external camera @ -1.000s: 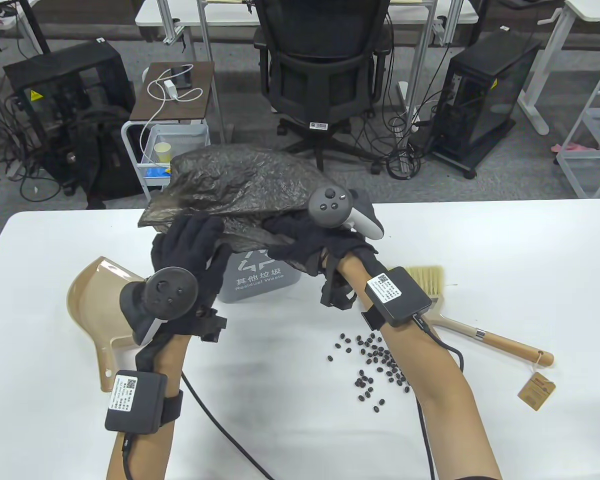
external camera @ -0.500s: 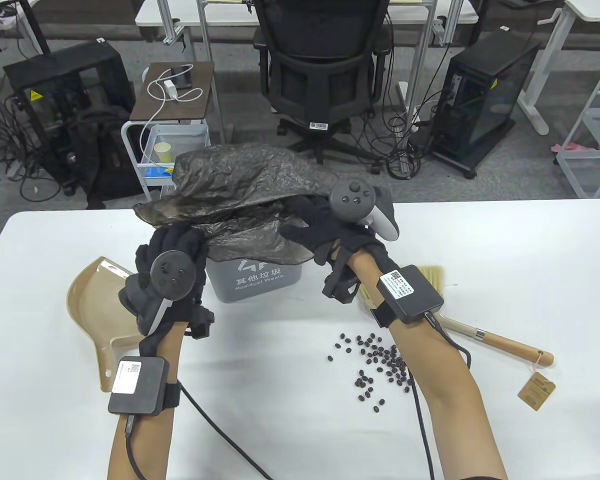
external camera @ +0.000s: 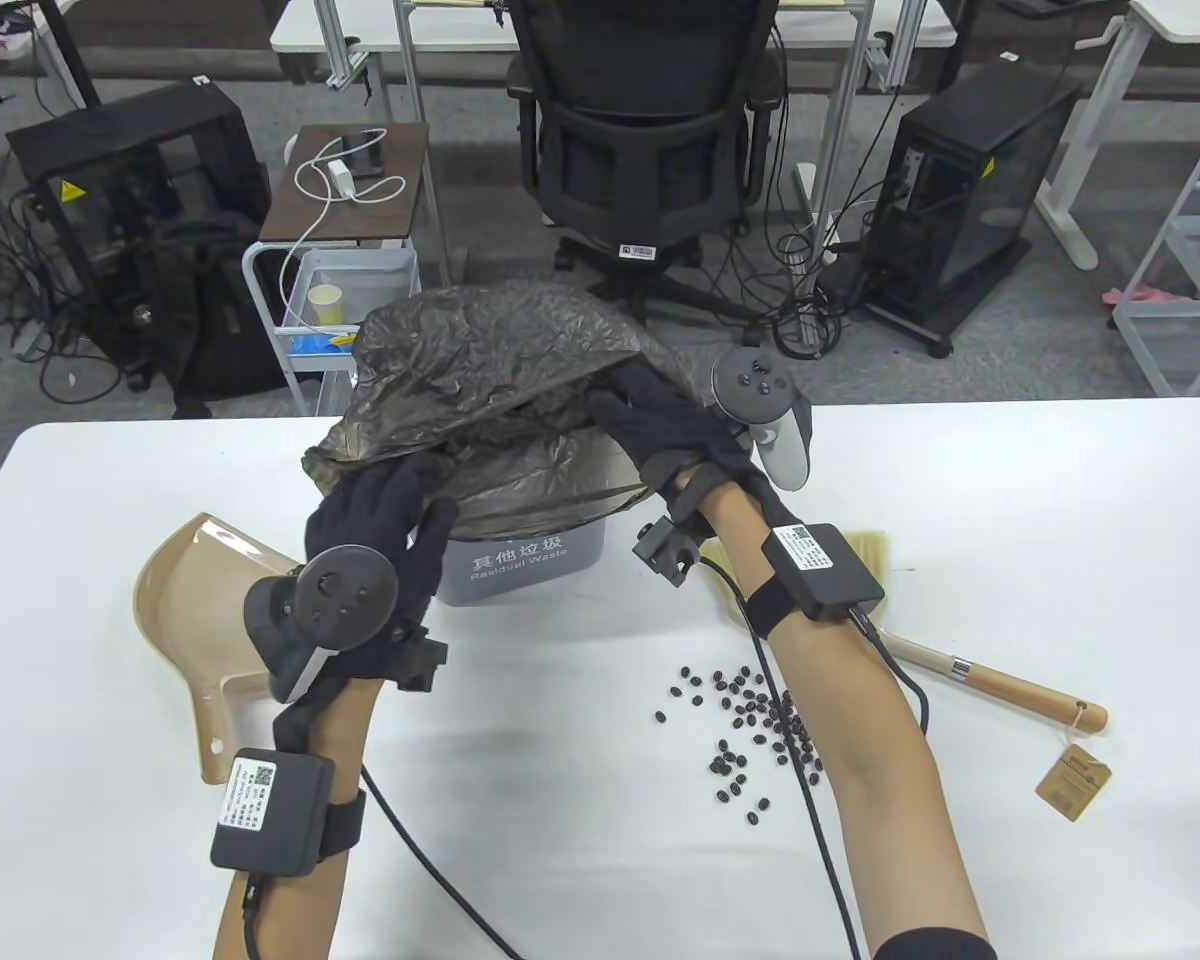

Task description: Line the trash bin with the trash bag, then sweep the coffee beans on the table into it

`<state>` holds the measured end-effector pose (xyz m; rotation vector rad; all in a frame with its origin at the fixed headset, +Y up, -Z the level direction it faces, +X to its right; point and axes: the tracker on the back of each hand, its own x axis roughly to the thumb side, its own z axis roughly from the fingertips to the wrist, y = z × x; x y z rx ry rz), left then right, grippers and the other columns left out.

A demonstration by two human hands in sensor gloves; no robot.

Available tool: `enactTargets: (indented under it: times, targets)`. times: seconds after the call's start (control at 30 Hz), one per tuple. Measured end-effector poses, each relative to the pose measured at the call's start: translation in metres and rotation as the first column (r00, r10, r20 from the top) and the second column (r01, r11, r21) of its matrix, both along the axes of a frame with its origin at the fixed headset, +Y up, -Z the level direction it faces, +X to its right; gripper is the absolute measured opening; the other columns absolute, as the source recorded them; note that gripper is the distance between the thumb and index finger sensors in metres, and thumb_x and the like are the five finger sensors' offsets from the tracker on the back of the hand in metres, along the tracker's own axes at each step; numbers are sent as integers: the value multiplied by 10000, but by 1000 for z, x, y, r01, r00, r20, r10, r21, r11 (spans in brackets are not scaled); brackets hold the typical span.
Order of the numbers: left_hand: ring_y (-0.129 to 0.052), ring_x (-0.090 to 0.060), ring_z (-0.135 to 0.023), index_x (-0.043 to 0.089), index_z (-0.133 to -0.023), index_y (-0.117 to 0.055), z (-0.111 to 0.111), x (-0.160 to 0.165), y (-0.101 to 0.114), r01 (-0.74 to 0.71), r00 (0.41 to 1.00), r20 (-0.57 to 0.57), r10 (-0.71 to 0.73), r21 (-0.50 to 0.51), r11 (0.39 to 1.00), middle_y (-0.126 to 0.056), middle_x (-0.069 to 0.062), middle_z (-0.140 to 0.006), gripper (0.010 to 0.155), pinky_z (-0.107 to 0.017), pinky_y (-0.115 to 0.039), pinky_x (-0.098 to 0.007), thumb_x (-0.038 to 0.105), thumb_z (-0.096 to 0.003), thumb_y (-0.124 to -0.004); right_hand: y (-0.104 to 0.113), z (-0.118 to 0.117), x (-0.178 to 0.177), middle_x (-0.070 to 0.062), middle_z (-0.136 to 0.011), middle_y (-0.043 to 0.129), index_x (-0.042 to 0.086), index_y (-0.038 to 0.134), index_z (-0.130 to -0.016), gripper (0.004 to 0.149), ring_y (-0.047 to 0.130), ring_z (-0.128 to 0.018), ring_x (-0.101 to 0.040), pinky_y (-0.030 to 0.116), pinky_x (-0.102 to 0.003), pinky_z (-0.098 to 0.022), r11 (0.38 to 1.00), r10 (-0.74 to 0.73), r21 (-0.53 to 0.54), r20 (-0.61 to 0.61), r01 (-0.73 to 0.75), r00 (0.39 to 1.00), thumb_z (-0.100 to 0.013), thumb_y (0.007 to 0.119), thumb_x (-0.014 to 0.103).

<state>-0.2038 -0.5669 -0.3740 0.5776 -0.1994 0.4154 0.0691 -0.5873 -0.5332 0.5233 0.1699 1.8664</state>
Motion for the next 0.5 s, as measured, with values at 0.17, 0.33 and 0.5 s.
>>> enactTargets:
  times: [0.17,0.33,0.5]
  targets:
    - [-504,-327,-1167,283,-1108,-600,-39,40,4,124,992,44,-119,-168,978,-598,-24,-1236,596,-859,-433,-605,507,-574,-742,8,8,-7,-118,-1173,394,247,444,-1083,645,277,-1072,-423,217,-568,-767,999,25,33,-33,-24,999,-533,667,500]
    - [-407,-332,-1192,279,-1158,-471,-86,51,-6,128,985,-63,-163,-380,916,-521,-26,-1264,694,-880,-294,-623,568,-571,-703,22,11,-13,-96,-1182,400,266,437,-1087,650,283,-1087,-405,220,-559,-781,998,64,26,-86,-62,994,-532,664,517]
    - [-628,-313,-1104,282,-982,-769,-107,49,-19,88,987,-85,-137,-434,897,-838,-10,-1051,536,-862,-353,-637,580,-555,-640,26,-1,-11,-115,-1174,437,246,455,-1089,653,311,-1078,-421,195,-561,-773,995,86,-48,-76,-90,993,-536,663,523]
